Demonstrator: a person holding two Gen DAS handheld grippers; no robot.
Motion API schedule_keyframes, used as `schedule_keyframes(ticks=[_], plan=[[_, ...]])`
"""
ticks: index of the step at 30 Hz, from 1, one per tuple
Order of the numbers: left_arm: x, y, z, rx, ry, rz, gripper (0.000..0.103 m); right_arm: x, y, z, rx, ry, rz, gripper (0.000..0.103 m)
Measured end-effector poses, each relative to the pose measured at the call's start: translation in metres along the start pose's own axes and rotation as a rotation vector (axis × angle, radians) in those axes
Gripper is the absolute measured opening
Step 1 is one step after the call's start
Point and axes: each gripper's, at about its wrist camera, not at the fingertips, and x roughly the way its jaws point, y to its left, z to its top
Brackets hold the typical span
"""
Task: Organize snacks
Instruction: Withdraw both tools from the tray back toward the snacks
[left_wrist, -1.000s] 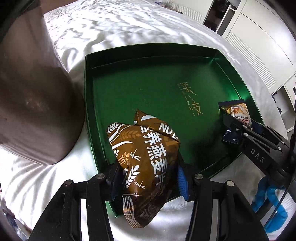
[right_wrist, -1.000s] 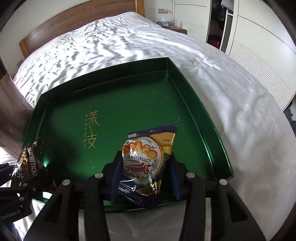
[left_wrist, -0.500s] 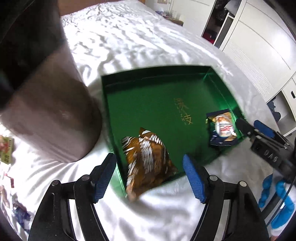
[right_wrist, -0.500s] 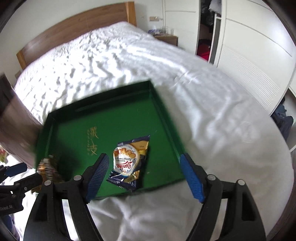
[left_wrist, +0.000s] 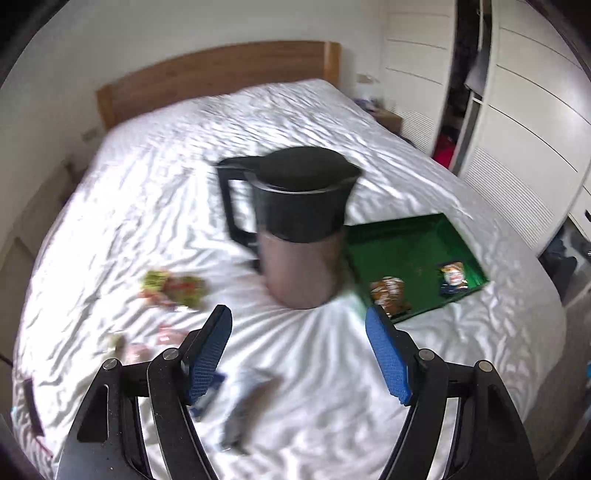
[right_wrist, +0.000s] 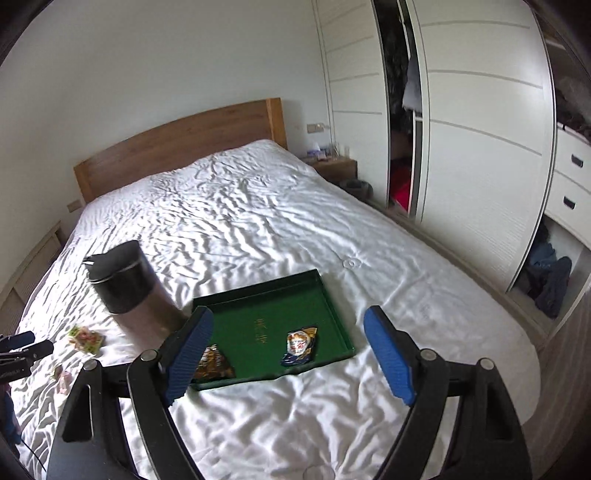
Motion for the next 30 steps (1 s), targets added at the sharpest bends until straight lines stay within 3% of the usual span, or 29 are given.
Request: schedule_keyframes(ticks=[7,15,23,30], plan=[[-0.089,0.094,-0.044,-0.129,-0.107,0.090,0.069,-0.099,0.057,-0.007,-0.058,-0.116,0.096,0.103],[-0.155,0.168,-0.116,-0.267,-0.186,0.142,0.069,-0.170,0.123,-0.033,-0.098,-0.195,0.219,0.103],[-0.172,0.192,-0.192,-0.311,-0.161,0.232,0.070,-0.191,0.171,-0.081,-0.142,-0.156,0.329,0.103],[-0.176,0.190,-0.238,-0.299,-0.114,0.261,0.070,-0.175,0.203,-0.120,-0.173,-0.062,0.374,0.103]])
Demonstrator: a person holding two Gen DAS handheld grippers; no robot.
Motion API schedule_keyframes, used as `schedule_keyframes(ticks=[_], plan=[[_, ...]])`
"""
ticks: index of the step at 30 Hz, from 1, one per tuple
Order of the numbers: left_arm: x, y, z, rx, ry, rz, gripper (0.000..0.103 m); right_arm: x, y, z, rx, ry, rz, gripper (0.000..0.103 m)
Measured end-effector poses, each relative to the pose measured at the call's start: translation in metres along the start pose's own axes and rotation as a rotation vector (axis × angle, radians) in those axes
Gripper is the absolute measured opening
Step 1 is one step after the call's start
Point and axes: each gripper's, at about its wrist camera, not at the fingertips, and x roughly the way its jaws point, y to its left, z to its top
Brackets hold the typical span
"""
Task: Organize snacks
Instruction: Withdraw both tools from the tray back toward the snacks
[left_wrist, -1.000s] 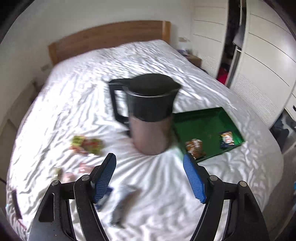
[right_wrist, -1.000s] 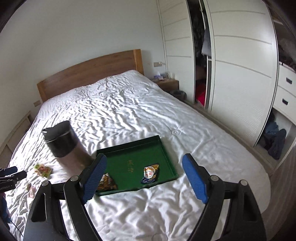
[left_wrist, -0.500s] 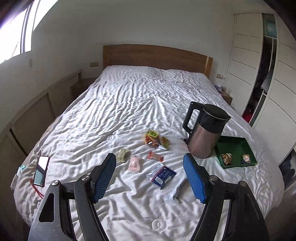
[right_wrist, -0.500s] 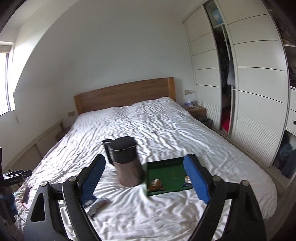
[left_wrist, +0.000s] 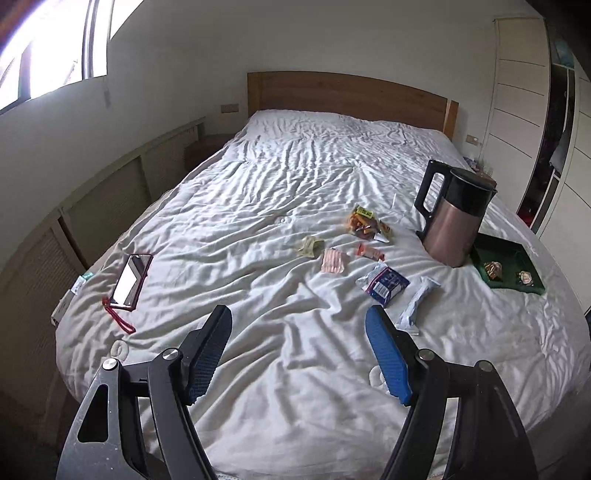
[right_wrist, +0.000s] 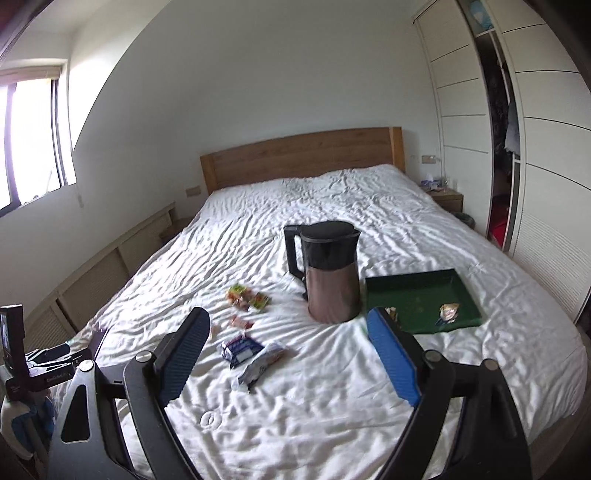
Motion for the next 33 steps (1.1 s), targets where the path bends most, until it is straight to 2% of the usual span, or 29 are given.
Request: schedule_keyframes(ticks=[6,15,25,33], plan=[[0.026,0.005,-0.014,-0.009,0.045,-0.017,0.070,0.038,0.018,-0.026,-0.002,0.100,-0.004,0.103],[0.094,0.017,-0.032,-0.048,0.174,-0.077,0.070,0.108,0.035,-0.049,0.007,0.247,-0.035,0.103],[0.146,0.011,-0.030,-0.019,0.227,-0.141,0.070,0.198,0.051,-0.082,0.022,0.415,-0.023,0.103],[0.187,-0.004,-0.023,0.003,0.263,-0.170,0.070,0.253,0.055,-0.103,0.022,0.505,-0.020,0.103]])
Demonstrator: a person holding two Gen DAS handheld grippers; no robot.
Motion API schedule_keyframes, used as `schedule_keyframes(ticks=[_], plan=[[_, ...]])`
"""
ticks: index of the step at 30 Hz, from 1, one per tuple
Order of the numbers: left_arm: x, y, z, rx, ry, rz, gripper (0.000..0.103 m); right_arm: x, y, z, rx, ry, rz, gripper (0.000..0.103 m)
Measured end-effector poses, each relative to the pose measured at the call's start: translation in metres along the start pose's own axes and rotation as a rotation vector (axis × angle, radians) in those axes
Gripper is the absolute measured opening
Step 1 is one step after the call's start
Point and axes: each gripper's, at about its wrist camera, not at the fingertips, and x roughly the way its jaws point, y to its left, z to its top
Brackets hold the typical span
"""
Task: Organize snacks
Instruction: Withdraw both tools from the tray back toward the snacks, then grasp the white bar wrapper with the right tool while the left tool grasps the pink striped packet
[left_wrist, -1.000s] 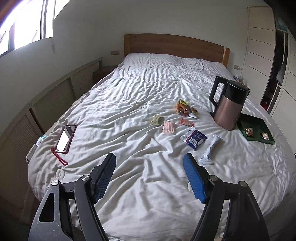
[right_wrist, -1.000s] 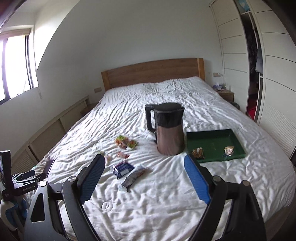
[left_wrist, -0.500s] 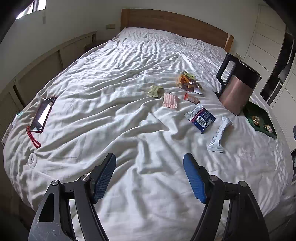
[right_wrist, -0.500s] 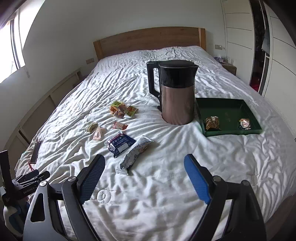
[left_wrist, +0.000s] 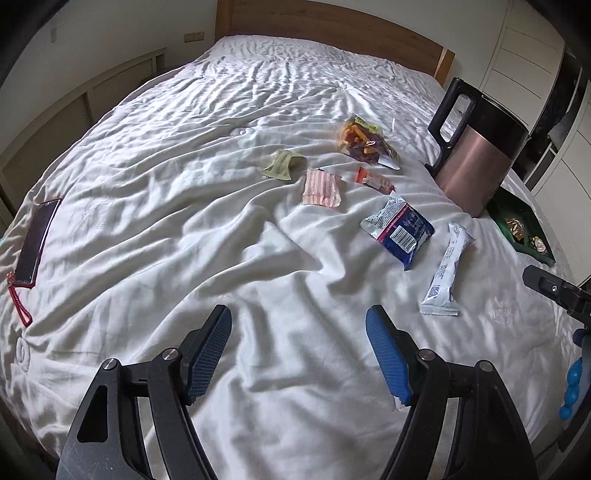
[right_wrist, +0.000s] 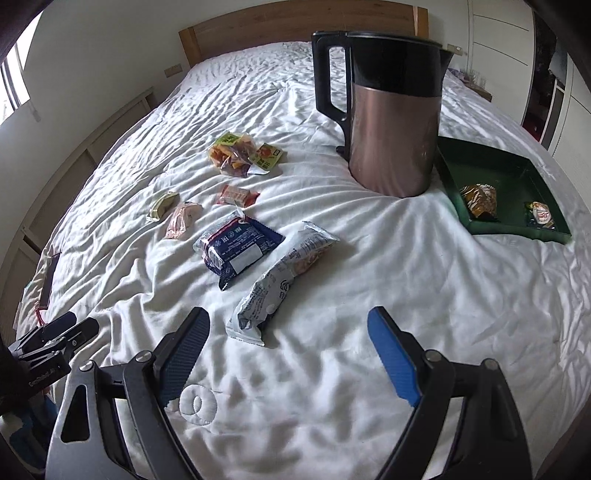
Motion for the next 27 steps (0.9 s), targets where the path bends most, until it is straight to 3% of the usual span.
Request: schedule_keyframes(ticks=[13,27], plan=[[0.052,-0.044,0.032,0.158,0.027,-0.038,0.070,0.071,-0.001,0.016,0.015,0.079,0.029,0.103],[0.081,-0.060,0.042,0.168,0.049,-0.052,0.070,0.102,-0.015,0.019,0.030,0.117,0.044,0.103]])
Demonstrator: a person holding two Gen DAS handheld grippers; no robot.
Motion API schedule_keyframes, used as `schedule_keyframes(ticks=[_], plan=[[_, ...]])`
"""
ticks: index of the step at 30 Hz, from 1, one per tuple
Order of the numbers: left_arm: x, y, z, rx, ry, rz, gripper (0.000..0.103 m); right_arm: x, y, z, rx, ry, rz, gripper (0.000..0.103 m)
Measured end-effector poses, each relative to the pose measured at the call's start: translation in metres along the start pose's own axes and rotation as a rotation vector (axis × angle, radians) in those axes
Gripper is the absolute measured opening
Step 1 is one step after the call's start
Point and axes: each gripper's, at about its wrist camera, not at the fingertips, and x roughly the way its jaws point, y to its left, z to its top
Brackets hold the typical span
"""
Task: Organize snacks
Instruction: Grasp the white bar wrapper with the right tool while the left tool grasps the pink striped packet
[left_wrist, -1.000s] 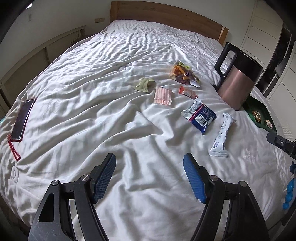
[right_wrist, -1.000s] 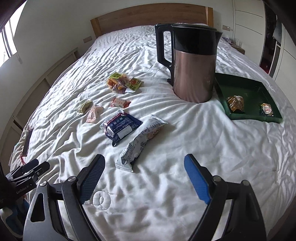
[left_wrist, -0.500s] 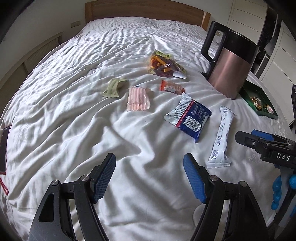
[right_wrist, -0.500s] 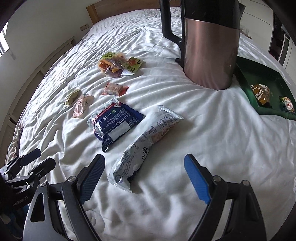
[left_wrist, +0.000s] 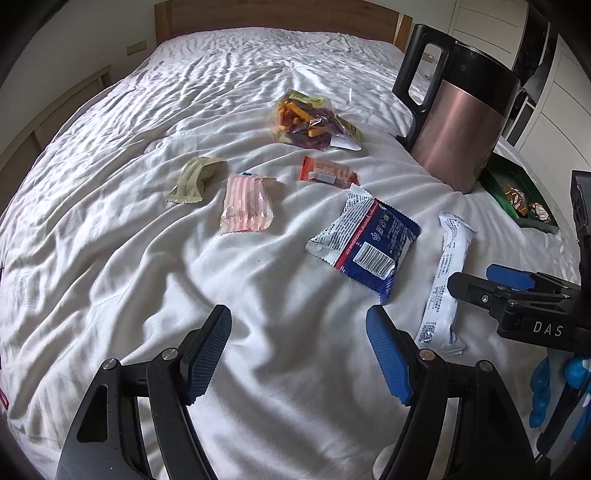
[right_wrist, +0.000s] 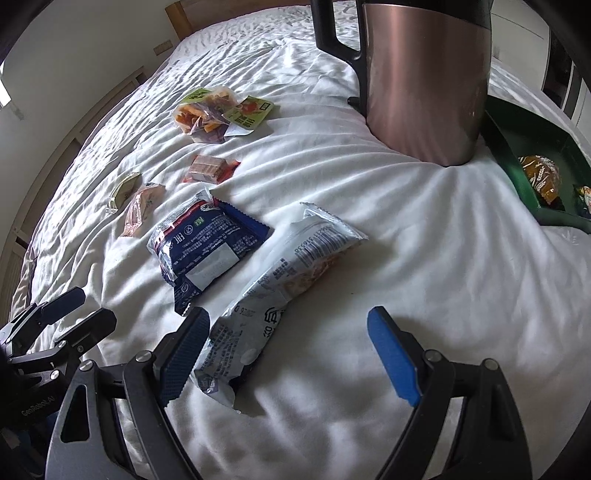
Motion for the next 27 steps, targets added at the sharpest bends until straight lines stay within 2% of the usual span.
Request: schedule_keyframes(ticks=[20,27], plan=[[0.011,0.016,0.003,-0.039,0.017,0.050,0.070,0.023,0.008,0.005,-0.037,0.036,0.027,0.103],[0.014,0.018,0.019,-0.041,0.004,0.060,0.070,0.027,0.007,0.005,-0.038,0.039,0.035,0.103]])
